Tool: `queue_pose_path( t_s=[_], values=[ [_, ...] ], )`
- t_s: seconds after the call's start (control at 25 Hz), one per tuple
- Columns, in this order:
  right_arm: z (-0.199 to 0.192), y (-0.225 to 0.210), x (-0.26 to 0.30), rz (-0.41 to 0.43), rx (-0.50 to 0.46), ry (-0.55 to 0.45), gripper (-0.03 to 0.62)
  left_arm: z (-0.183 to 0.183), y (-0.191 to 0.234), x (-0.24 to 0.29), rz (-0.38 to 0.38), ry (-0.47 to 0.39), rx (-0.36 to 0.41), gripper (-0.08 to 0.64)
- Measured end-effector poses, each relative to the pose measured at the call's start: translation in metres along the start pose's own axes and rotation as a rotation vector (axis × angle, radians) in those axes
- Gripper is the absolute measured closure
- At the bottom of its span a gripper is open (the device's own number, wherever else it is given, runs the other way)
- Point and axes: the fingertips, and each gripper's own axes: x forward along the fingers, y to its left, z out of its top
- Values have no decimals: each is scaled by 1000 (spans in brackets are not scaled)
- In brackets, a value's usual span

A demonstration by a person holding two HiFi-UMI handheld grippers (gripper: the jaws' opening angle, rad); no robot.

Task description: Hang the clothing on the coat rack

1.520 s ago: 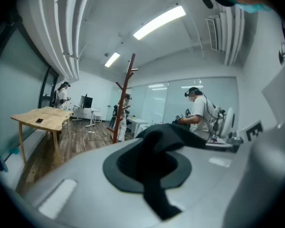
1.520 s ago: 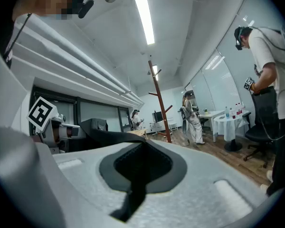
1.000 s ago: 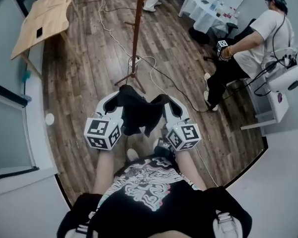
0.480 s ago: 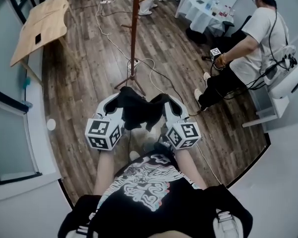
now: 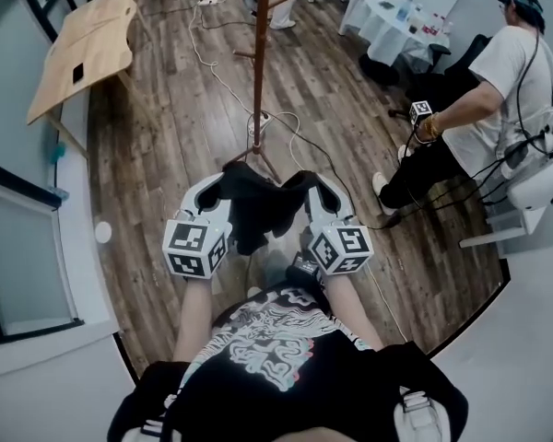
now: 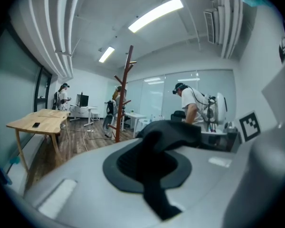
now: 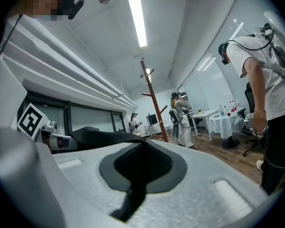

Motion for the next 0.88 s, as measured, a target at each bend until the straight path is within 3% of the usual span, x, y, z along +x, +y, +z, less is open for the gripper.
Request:
queue_pose_path(
  t_s=[0.32, 0.88],
  values=[
    [22, -25, 73, 32, 12, -2, 591, 19, 44, 61, 41, 6, -23, 552],
    [61, -89, 193, 88, 20, -27, 591, 71, 98, 179, 108, -16, 15, 552]
  ],
)
